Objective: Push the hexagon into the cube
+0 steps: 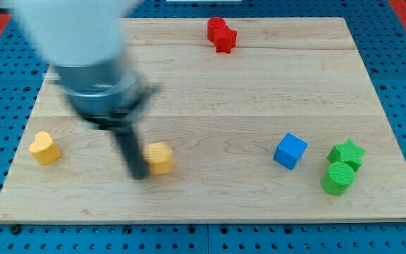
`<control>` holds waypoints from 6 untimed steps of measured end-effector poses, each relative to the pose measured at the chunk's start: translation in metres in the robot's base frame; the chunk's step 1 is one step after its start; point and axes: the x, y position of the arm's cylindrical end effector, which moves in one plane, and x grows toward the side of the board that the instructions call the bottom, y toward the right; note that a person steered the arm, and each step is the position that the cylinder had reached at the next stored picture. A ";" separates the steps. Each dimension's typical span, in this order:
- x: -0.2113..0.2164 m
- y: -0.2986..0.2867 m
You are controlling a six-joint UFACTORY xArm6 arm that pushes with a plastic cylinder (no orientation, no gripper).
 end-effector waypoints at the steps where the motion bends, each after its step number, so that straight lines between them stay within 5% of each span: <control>1: -0.001 0.065; 2: -0.006 -0.001; 4: -0.031 0.105; 5: -0.026 0.112; 6: 0.020 0.009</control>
